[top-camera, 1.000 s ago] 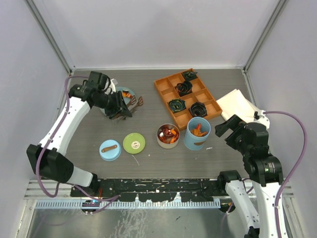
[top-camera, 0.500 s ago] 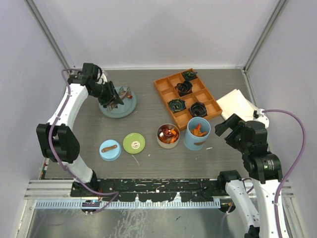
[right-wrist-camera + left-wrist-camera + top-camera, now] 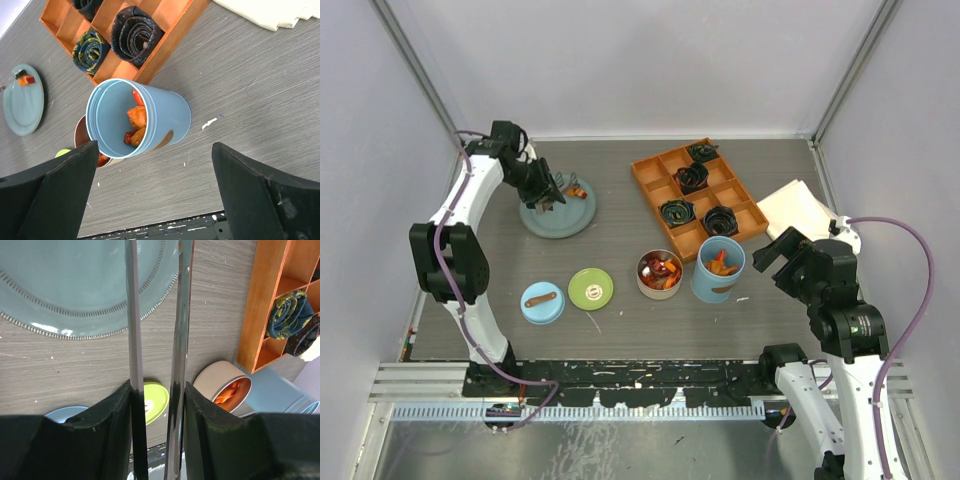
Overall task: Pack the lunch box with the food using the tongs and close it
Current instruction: Pick up the fake food from the plate.
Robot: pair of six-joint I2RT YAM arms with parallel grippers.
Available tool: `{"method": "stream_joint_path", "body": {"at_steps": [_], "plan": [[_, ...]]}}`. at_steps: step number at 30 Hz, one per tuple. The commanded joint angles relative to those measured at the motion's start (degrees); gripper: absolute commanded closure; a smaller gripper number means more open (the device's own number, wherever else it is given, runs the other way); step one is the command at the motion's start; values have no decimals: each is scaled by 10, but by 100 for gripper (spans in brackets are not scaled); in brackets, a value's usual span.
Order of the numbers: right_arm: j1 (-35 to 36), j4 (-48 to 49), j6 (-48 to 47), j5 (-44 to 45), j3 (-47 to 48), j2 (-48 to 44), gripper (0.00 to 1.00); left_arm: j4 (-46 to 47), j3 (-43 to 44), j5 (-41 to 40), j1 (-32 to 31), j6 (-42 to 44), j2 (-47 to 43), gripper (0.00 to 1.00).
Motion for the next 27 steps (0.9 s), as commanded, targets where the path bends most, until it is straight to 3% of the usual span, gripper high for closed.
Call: {"method": "stream_joint_path", "body": {"at_steps": [1, 18, 27], "plan": [[-2, 31, -9, 11, 3, 7, 0, 7, 44, 0, 4, 20, 10, 60], [-2, 32, -9, 11, -1, 6, 0, -5, 73, 6, 5, 40, 63, 60], [-2, 32, -7, 10, -3, 5, 0, -10, 78, 7, 4, 47, 72, 66]]}}
